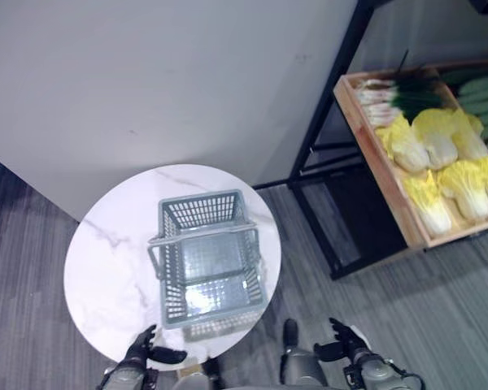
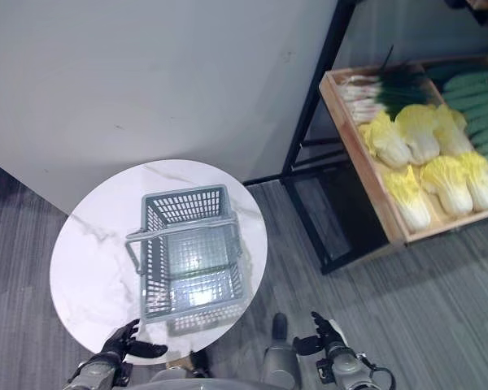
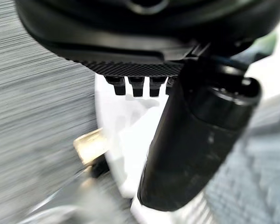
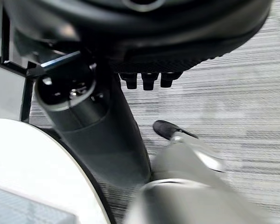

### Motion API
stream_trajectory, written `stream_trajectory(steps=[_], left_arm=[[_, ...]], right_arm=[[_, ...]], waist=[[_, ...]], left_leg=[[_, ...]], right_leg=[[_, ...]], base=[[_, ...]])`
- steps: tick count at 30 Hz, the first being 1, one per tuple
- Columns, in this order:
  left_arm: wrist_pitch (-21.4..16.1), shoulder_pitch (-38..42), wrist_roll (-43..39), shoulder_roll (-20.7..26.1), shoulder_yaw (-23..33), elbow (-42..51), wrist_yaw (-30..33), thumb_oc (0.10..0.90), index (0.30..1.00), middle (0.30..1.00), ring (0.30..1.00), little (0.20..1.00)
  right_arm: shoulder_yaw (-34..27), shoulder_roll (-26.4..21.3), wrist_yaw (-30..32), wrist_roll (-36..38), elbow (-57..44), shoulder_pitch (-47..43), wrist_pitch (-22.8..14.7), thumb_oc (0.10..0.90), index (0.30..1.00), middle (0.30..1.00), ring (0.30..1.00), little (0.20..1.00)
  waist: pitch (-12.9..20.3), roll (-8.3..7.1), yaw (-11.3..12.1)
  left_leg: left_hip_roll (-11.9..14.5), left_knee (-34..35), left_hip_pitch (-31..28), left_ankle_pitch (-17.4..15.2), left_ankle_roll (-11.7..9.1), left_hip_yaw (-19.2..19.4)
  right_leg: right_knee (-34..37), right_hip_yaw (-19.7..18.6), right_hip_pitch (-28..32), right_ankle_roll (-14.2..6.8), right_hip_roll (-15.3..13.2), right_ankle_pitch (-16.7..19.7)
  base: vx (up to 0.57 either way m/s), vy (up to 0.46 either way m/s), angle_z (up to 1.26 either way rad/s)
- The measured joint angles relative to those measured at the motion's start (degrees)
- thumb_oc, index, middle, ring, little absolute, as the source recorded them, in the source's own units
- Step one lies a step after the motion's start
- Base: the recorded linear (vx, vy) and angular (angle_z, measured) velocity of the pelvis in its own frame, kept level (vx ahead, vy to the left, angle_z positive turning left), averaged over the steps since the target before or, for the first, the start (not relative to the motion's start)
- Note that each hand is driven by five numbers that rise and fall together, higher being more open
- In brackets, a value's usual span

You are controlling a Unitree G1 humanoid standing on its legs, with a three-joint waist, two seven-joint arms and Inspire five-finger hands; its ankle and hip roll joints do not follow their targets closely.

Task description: Get the vegetables into the basket

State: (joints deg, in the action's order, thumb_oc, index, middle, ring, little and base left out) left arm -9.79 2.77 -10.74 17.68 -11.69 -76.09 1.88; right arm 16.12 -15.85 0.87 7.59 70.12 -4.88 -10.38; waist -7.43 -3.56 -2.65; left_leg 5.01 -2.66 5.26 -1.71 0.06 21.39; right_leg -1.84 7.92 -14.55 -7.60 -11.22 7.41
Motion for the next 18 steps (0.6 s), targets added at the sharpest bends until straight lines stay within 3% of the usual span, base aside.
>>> stream_trajectory(steps=[2,4,7,18], left_arm=[[0.33,-1.31,-0.07,-1.81,1.79,0.06,-0.04,0.900,1.000,1.000,1.000,1.000],[0.61,-1.09,-0.04,-4.82,1.27,1.44,-0.58,0.900,1.000,1.000,1.000,1.000],[0.54,0.31,0.02,-6.43,-0.06,1.98,-1.50,0.900,1.000,1.000,1.000,1.000],[0.90,-1.49,0.05,-6.27,0.12,-0.49,-1.46,0.900,1.000,1.000,1.000,1.000]], right_arm=[[-0.01,-0.91,-0.48,-0.03,0.43,0.93,1.00,0.900,1.000,1.000,1.000,1.000],[-0.11,-5.36,-0.39,-0.02,0.86,1.49,1.18,0.900,1.000,1.000,1.000,1.000],[-0.10,-6.89,-0.34,-0.37,2.57,3.17,1.19,0.900,1.000,1.000,1.000,1.000],[-0.59,-6.25,-0.73,-0.50,4.70,7.43,1.45,0.900,1.000,1.000,1.000,1.000]], waist=[[0.58,2.46,0.63],[2.33,6.44,0.28],[3.44,8.04,-0.79],[3.42,7.94,-1.35]], left_leg=[[3.85,0.96,-1.48,1.56,-1.90,-0.47],[6.04,1.22,-1.72,4.67,-4.15,-0.43],[7.25,3.62,-2.38,5.72,-4.93,-0.85],[5.28,6.53,-4.50,4.08,-3.80,-0.46]], right_leg=[[6.37,2.18,4.68,3.02,4.45,2.37],[6.83,3.18,5.81,4.38,6.89,1.62],[6.83,4.82,6.56,4.62,8.48,0.18],[6.85,4.58,7.34,3.62,6.61,1.05]], base=[[0.01,-0.238,0.00],[-0.02,-0.134,0.05],[-0.01,-0.085,0.25],[0.00,-0.007,0.03]])
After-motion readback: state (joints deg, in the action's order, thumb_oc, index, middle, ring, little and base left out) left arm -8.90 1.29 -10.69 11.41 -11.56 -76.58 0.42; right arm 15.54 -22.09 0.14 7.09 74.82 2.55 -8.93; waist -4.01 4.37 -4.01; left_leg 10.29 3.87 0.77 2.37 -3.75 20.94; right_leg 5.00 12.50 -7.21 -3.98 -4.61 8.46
